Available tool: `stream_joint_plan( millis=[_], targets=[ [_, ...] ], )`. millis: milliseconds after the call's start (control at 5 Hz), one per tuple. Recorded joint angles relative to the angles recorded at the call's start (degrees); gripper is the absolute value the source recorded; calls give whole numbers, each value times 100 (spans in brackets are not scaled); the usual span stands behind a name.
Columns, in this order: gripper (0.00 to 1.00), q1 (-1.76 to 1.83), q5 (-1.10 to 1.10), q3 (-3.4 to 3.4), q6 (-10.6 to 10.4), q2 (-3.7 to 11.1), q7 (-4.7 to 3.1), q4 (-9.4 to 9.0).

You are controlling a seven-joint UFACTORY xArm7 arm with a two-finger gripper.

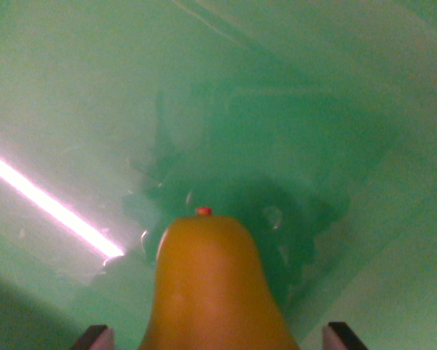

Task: Pick fruit

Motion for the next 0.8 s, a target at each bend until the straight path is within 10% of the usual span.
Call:
stream_joint_plan(
  millis=[800],
  targets=[
    [100,4,11,5,369,-145,-26,225]
  ],
)
